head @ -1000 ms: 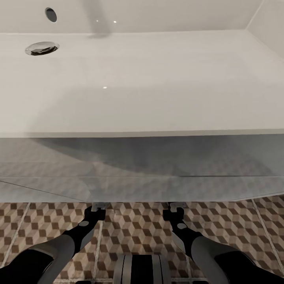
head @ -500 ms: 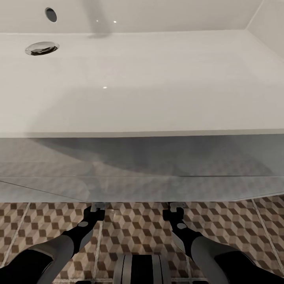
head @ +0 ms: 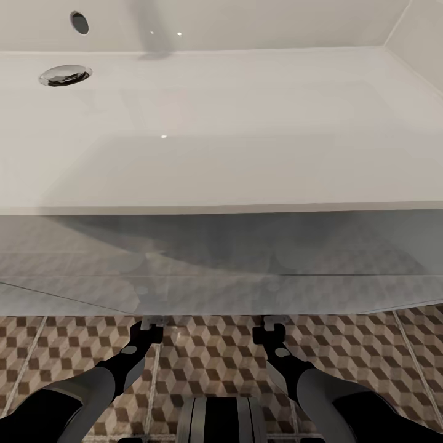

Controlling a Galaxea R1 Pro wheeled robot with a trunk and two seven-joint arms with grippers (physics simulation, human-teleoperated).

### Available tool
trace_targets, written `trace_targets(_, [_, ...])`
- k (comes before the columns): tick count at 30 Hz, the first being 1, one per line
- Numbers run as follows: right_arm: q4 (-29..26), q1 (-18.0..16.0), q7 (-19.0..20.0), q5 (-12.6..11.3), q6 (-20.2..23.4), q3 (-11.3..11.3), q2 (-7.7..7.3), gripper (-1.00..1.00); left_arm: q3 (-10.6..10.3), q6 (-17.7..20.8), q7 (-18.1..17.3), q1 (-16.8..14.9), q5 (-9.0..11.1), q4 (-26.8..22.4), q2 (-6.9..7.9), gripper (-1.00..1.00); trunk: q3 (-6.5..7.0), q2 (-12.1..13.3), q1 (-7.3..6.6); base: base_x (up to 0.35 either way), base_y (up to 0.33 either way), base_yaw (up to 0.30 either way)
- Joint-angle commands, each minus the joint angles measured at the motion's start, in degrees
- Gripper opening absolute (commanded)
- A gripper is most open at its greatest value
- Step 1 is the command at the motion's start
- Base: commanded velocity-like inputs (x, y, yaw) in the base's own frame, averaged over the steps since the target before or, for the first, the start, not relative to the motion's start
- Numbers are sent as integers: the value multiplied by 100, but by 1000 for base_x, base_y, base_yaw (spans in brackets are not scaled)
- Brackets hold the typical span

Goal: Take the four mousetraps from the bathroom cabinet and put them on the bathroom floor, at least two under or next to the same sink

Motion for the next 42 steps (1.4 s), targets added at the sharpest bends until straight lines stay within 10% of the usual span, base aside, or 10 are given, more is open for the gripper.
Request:
trace_targets(1, [6, -2, -28, -21, -13, 46, 3, -100, -50, -14, 14, -2, 34, 2, -1, -100, -3, -1, -1, 0, 0, 0])
trace_targets(35, [6, -8, 501, -47, 14, 11, -4, -100, -50, -8, 14, -2, 34, 2, -7, -100, -3, -1, -1, 0, 0, 0])
trace_targets(36, [6, -7, 538, -47, 14, 11, -5, 100, -50, -7, 14, -2, 34, 2, -7, -100, -3, -1, -1, 0, 0, 0])
trace_targets(42, [6, -9, 630, -47, 14, 7, -7, 100, -50, -6, 14, -2, 34, 2, -7, -100, -3, -1, -1, 0, 0, 0])
